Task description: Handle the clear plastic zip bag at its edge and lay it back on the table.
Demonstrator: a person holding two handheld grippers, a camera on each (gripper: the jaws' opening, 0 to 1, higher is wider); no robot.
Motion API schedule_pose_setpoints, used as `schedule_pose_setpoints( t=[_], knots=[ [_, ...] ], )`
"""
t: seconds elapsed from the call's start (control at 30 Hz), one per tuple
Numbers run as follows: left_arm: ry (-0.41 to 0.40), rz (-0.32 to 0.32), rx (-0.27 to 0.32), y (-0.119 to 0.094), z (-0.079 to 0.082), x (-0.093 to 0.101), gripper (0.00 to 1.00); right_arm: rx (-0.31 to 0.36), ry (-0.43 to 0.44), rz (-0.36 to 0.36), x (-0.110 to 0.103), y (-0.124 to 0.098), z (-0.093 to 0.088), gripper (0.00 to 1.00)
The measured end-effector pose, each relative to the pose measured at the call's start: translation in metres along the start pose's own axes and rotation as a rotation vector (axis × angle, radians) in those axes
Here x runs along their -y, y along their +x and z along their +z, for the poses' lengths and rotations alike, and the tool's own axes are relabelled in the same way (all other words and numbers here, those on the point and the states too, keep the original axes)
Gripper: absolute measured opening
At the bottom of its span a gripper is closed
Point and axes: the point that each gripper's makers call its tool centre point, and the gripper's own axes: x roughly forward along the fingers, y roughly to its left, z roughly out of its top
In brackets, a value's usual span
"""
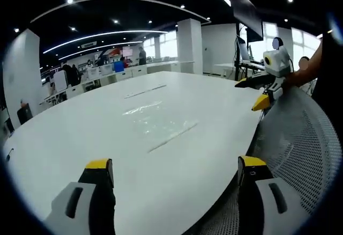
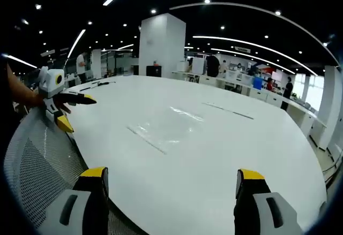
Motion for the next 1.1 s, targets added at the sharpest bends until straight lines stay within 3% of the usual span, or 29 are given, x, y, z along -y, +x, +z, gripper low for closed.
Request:
schedule_pose_setpoints(
  t=[1.1],
  knots=[
    [-0.008,-0.003,0.002,-0.0005,0.0013,0.0006,0.96,0.011,0.004,-0.011,0.0024,-0.0004,0.0014,1.00]
  ],
)
